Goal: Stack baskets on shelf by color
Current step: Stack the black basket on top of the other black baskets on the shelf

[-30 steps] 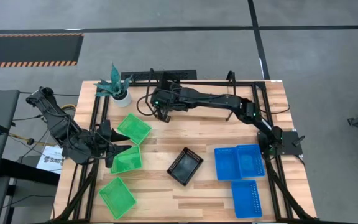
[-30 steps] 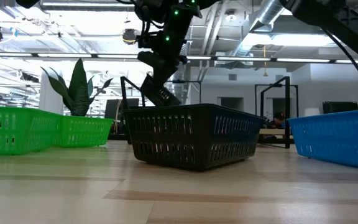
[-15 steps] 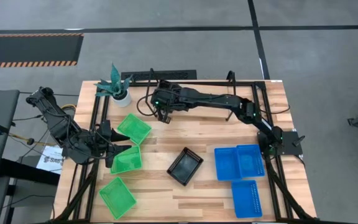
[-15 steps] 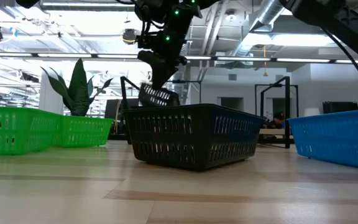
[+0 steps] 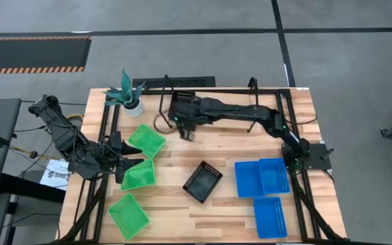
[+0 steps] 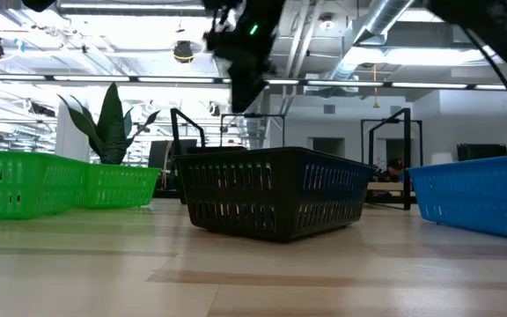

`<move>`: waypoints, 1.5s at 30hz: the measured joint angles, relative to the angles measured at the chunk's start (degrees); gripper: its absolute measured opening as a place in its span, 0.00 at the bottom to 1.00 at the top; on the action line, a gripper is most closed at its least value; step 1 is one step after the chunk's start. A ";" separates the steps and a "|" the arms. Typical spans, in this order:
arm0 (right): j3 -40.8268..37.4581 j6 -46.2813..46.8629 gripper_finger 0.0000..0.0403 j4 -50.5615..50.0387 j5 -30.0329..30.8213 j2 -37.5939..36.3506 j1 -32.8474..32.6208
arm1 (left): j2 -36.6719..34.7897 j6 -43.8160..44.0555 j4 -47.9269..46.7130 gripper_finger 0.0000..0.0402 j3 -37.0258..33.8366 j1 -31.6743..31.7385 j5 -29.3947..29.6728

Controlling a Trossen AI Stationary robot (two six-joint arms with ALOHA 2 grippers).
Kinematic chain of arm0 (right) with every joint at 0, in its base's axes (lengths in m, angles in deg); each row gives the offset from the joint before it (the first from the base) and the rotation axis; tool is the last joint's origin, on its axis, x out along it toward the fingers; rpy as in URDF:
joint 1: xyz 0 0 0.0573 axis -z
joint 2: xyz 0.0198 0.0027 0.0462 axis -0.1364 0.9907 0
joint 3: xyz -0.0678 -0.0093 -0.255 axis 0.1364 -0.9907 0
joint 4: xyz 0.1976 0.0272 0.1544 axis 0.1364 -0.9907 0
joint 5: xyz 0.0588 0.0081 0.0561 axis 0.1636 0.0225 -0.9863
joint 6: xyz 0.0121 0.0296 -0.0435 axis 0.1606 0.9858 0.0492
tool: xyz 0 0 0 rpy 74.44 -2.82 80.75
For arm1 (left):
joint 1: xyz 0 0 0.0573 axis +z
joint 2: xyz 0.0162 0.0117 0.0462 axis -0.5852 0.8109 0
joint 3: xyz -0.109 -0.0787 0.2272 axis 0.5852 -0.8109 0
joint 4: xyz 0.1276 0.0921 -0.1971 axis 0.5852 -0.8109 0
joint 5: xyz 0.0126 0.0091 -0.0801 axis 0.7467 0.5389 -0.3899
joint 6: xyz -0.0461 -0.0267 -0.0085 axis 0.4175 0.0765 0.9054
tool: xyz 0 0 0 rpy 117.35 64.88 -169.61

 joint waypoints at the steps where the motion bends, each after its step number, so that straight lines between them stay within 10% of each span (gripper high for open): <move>1: 0.00 1.23 0.45 -3.74 -1.34 -0.62 -1.08 | 0.00 0.00 0.00 0.42 0.00 0.00 -0.58; 7: -0.13 10.47 0.46 -18.44 -2.47 -4.01 -10.28 | 0.02 0.00 -0.02 0.42 0.00 -0.02 -2.34; 18: -5.26 32.32 0.46 -11.22 2.20 -6.93 -27.89 | 0.02 -0.20 -0.38 0.42 0.00 -0.02 -3.91; 27: -8.79 35.14 0.46 7.55 0.62 -3.27 -29.90 | 0.04 1.01 -0.49 0.42 0.00 -0.02 -5.50; 45: -8.75 42.54 0.46 11.04 -4.10 7.88 -30.29 | 1.09 2.29 -1.11 0.42 0.02 -0.02 -8.41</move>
